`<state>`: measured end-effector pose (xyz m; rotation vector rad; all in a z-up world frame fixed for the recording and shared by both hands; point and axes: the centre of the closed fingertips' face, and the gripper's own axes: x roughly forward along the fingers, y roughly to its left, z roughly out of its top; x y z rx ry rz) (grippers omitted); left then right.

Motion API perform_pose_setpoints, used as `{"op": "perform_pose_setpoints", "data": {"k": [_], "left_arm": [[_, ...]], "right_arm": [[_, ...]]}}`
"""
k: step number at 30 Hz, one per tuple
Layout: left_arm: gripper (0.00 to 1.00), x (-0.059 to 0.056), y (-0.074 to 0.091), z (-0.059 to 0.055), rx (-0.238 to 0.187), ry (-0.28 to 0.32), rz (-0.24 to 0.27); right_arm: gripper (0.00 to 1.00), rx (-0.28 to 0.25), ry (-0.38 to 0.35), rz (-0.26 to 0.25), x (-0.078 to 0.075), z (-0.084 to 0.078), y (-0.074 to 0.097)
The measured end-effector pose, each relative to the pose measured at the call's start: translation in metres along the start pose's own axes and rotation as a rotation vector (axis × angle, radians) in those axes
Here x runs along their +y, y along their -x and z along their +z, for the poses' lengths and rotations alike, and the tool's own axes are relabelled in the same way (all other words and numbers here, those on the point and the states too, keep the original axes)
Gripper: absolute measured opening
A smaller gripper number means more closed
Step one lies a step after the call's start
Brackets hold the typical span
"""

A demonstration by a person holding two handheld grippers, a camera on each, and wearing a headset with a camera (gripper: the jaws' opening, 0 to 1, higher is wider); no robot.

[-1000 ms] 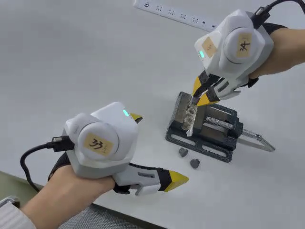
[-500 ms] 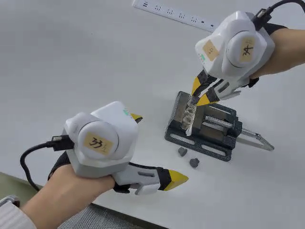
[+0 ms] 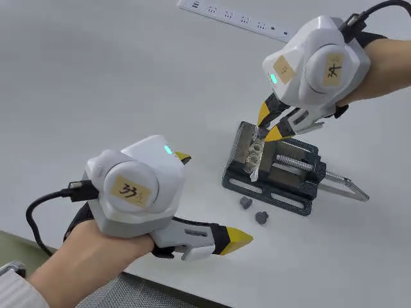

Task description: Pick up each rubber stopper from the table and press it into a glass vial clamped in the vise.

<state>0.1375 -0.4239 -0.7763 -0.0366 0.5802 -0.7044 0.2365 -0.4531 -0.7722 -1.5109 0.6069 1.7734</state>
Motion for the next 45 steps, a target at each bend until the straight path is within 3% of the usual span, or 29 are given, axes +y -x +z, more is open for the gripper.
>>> {"op": "perform_pose_setpoints", "data": {"k": [7, 15, 24, 45], "left_arm": [[0.91, 0.002, 0.000, 0.000, -0.002, 0.003, 0.002], [0.91, 0.001, 0.000, 0.001, -0.002, 0.004, 0.002], [0.91, 0.002, 0.000, 0.001, -0.002, 0.004, 0.005], [0.91, 0.002, -0.001, -0.002, 0.006, 0.011, -0.001]], "right_arm": [[0.13, -0.018, -0.023, -0.003, -0.003, 0.001, 0.004], [0.12, -0.069, -0.105, 0.018, -0.007, 0.002, 0.016], [0.00, -0.067, -0.137, 0.048, -0.001, 0.002, 0.017], [0.00, -0.049, -0.140, 0.062, -0.001, 0.000, 0.007]]}}
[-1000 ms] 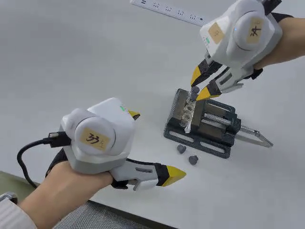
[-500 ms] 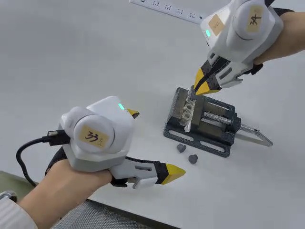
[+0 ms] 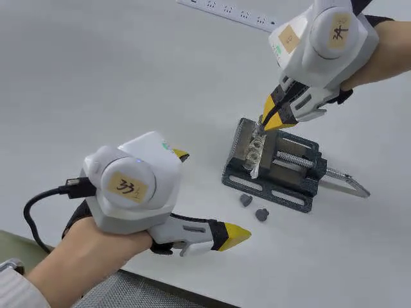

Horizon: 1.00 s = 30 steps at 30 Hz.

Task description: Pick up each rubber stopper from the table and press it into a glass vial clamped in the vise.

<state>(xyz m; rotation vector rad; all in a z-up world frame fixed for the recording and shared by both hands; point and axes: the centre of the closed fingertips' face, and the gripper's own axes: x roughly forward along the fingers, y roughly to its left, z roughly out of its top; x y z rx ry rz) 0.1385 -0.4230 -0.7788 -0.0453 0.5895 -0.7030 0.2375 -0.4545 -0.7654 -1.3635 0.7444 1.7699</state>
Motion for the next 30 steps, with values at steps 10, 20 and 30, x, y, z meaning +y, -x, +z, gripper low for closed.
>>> {"op": "perform_pose_setpoints", "data": {"k": [10, 20, 30], "left_arm": [[0.91, 0.0037, 0.0020, -0.0003, -0.001, 0.000, 0.008], [0.91, 0.0057, 0.0023, 0.0014, -0.005, 0.003, 0.013], [0.91, 0.0048, 0.0009, -0.0006, -0.003, 0.007, 0.009]], "right_arm": [[0.00, 0.011, 0.007, 0.005, 0.0005, -0.0007, 0.0004], [0.00, 0.009, 0.002, 0.004, 0.0009, 0.0008, 0.0011], [0.00, 0.029, -0.051, 0.021, -0.0020, 0.0004, -0.0013]]}}
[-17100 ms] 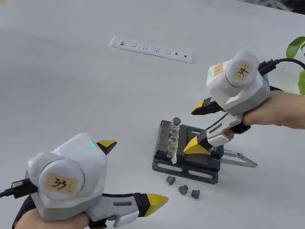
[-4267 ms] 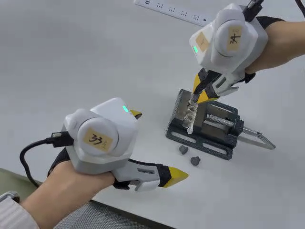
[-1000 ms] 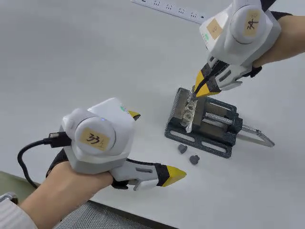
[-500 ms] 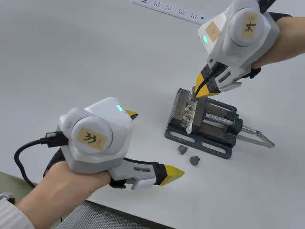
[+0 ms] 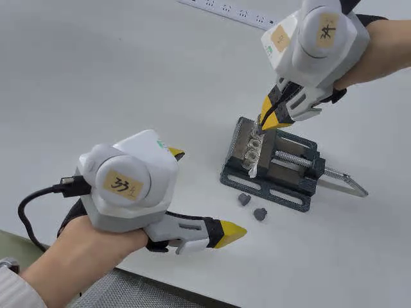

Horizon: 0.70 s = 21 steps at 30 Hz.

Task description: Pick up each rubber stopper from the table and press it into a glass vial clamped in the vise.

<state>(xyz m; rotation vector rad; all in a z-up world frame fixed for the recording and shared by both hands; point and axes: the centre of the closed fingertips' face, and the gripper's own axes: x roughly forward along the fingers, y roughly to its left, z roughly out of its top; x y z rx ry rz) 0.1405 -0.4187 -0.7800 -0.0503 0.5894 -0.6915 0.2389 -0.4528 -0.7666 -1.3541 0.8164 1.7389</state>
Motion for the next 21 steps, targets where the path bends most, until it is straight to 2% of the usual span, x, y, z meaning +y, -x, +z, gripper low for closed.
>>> {"op": "perform_pose_setpoints", "data": {"k": [11, 21], "left_arm": [[0.91, 0.0011, -0.0012, 0.0005, -0.006, 0.008, 0.004], [0.91, 0.0000, -0.0033, -0.0008, -0.007, 0.019, 0.001]], "right_arm": [[0.00, 0.043, -0.069, 0.024, 0.0052, 0.0000, -0.0004], [0.00, 0.074, -0.078, 0.038, 0.0028, 0.0027, -0.0026]]}}
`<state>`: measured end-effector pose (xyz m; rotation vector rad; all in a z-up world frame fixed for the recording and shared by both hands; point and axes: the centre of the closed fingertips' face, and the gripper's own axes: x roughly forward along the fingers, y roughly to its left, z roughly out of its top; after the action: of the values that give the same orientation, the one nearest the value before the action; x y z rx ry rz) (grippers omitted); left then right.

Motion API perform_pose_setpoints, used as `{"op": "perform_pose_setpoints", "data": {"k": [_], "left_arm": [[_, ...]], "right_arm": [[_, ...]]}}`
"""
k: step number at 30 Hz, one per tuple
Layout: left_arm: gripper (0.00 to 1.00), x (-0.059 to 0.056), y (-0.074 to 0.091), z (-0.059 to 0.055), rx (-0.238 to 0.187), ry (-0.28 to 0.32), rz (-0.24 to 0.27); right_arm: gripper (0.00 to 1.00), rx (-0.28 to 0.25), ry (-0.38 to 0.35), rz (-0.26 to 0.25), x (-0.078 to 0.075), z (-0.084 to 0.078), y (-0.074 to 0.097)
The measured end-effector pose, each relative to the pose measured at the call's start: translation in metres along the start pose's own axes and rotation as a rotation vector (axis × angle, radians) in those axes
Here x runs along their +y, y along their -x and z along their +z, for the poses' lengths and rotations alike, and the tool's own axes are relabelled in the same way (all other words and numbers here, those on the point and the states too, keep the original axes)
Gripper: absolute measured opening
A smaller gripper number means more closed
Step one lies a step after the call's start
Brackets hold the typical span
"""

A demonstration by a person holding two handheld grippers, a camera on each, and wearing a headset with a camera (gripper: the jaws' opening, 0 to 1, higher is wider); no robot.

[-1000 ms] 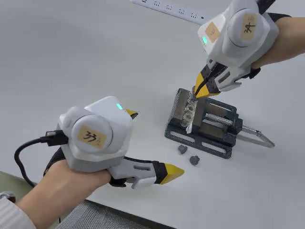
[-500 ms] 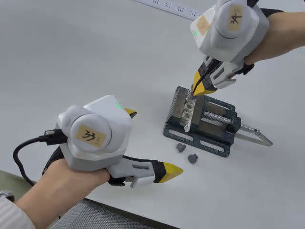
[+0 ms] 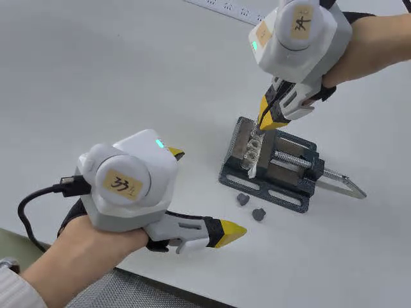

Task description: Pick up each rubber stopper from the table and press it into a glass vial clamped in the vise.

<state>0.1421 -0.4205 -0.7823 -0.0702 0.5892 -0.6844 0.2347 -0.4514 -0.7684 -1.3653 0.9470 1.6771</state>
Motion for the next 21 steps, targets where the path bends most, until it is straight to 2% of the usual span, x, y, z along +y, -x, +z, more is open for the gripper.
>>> {"op": "perform_pose_setpoints", "data": {"k": [13, 19, 21], "left_arm": [[0.90, 0.0039, 0.0013, 0.0017, -0.007, 0.006, 0.012], [0.90, 0.0044, 0.0024, 0.0009, -0.007, 0.009, 0.013], [0.90, 0.0045, 0.0026, 0.0008, -0.005, 0.009, 0.013]], "right_arm": [[0.00, 0.020, 0.007, -0.006, -0.0042, -0.0021, -0.0010], [0.00, 0.012, -0.034, 0.014, -0.0071, -0.0032, -0.0014], [0.00, 0.032, 0.028, -0.017, -0.0035, -0.0019, -0.0018]]}}
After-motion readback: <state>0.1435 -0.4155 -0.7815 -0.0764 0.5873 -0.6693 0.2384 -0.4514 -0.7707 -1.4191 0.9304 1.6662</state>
